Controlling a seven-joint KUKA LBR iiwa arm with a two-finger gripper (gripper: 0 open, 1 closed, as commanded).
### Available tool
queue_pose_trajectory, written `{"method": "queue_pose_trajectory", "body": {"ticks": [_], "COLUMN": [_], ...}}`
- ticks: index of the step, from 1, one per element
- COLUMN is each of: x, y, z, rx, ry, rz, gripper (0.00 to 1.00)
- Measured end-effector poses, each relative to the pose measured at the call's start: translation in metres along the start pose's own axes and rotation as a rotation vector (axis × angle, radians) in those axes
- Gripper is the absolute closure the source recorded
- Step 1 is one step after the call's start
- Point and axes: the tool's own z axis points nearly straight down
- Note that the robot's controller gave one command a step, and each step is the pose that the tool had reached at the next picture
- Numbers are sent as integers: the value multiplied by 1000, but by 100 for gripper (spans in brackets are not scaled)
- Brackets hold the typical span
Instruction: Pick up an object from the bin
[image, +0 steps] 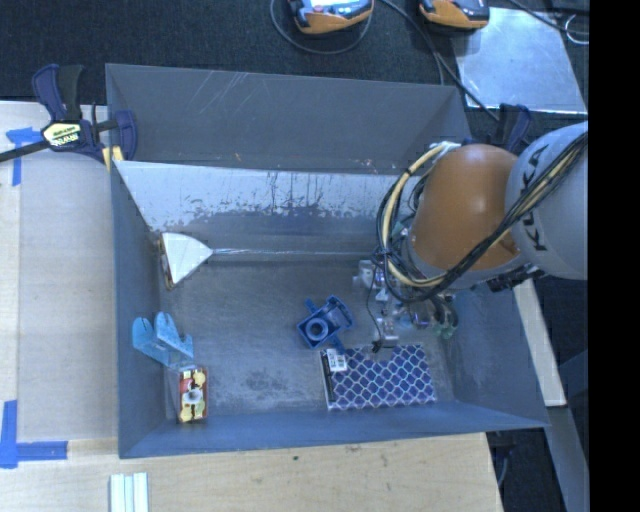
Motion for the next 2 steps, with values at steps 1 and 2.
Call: {"method": "queue_pose_trajectory", "body": {"ticks": [1, 2], "x": [0, -22], "y": [0, -29], "z": [-2, 58], "rx": [0, 0], "ry": [-2, 1], "rz": [0, -179], "gripper": [0, 0]}}
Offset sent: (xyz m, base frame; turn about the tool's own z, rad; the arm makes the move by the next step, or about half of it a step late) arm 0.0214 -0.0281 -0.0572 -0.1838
